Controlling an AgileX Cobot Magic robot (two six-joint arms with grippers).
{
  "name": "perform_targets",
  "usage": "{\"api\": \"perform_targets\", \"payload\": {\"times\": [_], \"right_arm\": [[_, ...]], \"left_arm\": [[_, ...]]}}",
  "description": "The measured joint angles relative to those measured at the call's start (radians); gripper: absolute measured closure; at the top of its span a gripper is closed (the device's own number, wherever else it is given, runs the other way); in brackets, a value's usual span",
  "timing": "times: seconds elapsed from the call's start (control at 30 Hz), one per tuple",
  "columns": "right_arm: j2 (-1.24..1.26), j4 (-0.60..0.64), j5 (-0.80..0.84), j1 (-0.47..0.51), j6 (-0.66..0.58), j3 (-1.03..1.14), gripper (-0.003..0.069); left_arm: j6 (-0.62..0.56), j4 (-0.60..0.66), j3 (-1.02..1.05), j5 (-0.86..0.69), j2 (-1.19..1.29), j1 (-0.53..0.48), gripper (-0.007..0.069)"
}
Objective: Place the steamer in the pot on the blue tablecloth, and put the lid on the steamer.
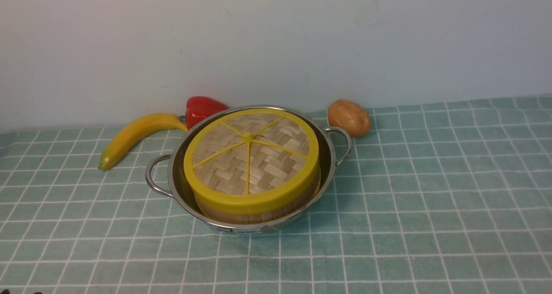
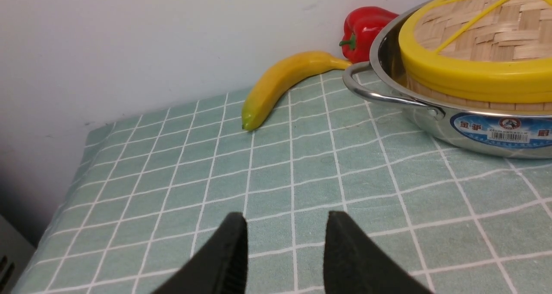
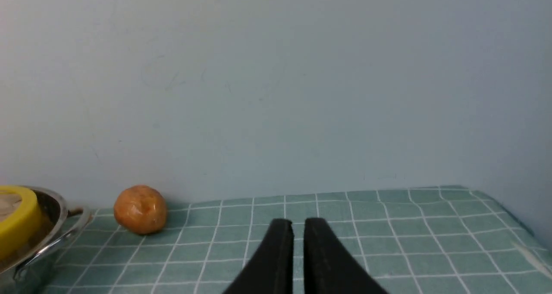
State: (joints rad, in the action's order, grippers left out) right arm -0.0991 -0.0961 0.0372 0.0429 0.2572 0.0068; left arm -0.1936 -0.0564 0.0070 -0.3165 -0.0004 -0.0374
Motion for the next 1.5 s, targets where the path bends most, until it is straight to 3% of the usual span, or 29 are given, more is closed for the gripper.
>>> {"api": "perform_targets", "payload": {"times": [0.4, 0.93, 1.27, 1.5], "right_arm": [[0.000, 0.059, 0.247, 0.000, 0.013, 0.002, 0.0566], [0.000, 0.079, 0.259, 0.009, 0.019, 0.002, 0.0525], [0.089, 0.139, 0.281, 0.010, -0.106, 0.002, 0.0502], [0.094, 0.142, 0.288, 0.010, -0.129, 0.002, 0.0489]], "left_arm": [[0.000, 0.000, 0.000, 0.000, 0.000, 0.000, 0.0382], [0.000, 0.000, 0.000, 0.000, 0.000, 0.000, 0.0382], [0.000, 0.000, 0.000, 0.000, 0.000, 0.000, 0.0382], [0.000, 0.000, 0.000, 0.000, 0.000, 0.000, 0.0382]]}}
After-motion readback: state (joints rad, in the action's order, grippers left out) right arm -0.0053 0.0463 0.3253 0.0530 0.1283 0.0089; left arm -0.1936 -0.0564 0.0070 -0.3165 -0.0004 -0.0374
